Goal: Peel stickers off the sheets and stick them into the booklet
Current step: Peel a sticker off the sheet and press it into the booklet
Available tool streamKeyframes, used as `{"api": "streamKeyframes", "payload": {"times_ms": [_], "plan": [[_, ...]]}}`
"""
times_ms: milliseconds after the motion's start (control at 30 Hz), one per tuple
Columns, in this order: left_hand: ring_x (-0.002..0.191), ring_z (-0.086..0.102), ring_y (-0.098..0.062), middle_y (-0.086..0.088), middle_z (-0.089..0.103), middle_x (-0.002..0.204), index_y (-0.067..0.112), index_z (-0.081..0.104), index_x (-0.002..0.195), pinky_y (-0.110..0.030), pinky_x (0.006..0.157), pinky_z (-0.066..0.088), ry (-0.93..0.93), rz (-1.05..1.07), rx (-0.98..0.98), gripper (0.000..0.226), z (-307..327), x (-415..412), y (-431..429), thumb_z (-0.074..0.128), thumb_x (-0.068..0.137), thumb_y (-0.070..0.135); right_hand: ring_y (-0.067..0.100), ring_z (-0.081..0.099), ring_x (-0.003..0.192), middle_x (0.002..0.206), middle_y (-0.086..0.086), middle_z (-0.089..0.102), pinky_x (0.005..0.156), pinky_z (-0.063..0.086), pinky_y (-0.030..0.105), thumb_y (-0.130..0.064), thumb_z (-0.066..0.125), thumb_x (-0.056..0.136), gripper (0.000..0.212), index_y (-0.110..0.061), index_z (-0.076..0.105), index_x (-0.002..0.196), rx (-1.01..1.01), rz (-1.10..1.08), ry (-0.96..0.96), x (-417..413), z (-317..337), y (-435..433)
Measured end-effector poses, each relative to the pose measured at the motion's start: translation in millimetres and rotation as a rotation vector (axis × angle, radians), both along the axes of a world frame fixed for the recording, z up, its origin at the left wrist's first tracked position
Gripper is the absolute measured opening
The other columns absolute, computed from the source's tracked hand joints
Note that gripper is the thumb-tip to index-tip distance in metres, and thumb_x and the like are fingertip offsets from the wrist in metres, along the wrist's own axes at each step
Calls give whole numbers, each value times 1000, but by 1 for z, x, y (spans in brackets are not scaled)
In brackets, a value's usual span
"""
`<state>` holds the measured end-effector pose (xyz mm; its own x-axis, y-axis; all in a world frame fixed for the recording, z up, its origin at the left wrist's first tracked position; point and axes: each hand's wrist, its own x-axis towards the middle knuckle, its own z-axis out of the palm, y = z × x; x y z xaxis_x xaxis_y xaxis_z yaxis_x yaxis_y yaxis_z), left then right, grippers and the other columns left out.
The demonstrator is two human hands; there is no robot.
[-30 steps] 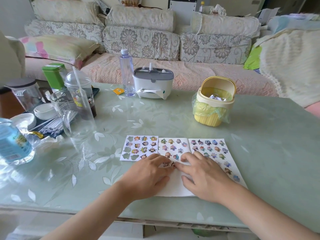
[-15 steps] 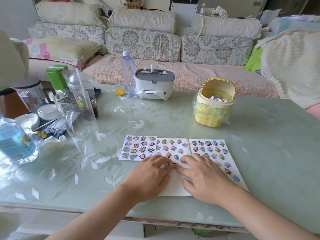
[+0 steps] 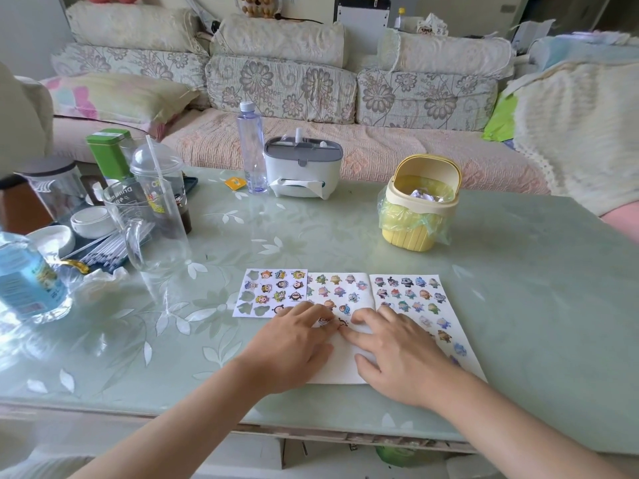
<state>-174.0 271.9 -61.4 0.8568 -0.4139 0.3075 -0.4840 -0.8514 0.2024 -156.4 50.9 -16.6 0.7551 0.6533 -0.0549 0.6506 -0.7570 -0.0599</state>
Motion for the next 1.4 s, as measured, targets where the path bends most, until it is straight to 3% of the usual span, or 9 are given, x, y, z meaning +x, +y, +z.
{"api": "streamKeyframes", "payload": {"times_ms": [133,267,400,600,933,1033,1167,1300,1400], "plan": [[107,58,-18,6,62,123,26,67,126,-35,78,56,-27,-22,-1,40,1,0,1,46,94,38,22,53,109,128,-9,56,86,52,41,-40,36,90,46,-28,66,122,68,-15,-47,-2,-5,-3],[97,64,-19,4,68,114,24,75,115,-28,70,56,-67,-49,-36,34,2,2,2,54,92,38,20,48,109,127,-9,49,83,49,40,-40,32,90,45,-26,60,123,31,-36,-74,-5,-7,2],[100,64,-19,2,68,116,26,75,114,-29,79,56,-58,-60,-40,33,3,2,2,55,92,42,22,44,109,123,-6,43,85,47,42,-46,29,89,54,-29,47,137,-8,-61,-73,1,-6,11],[112,59,-17,6,62,125,27,64,130,-32,91,53,-29,-33,-53,41,2,-3,-1,47,94,36,24,43,111,125,-1,39,91,42,43,-48,35,93,61,-34,32,152,-30,-37,-74,11,-7,12],[121,54,-14,8,58,132,22,62,133,-32,101,47,-29,11,4,46,0,-9,-2,37,99,42,21,43,123,135,-6,43,101,37,38,-44,39,97,47,-29,53,140,1,-39,-20,10,0,7],[120,52,-14,10,58,130,26,64,130,-32,99,46,62,20,-96,48,1,-5,-1,35,97,43,18,45,123,134,-10,48,103,33,35,-41,43,98,40,-33,64,131,39,-63,27,15,6,8],[114,53,-8,9,64,123,24,72,121,-16,98,40,174,24,-319,46,6,0,2,41,94,43,16,48,117,120,-12,55,100,35,33,-42,43,97,36,-35,68,123,58,-80,-6,22,14,17],[107,58,-3,9,68,114,21,75,114,-13,93,43,108,61,-478,29,21,3,13,58,91,24,17,49,119,119,-10,56,97,38,33,-40,47,96,37,-37,62,130,117,-57,-40,29,18,38],[103,58,-8,10,66,109,21,75,109,-20,88,47,11,154,-429,26,27,5,37,63,88,12,16,49,120,124,-10,54,97,39,32,-36,49,95,37,-35,61,130,177,-27,31,34,15,56]]}}
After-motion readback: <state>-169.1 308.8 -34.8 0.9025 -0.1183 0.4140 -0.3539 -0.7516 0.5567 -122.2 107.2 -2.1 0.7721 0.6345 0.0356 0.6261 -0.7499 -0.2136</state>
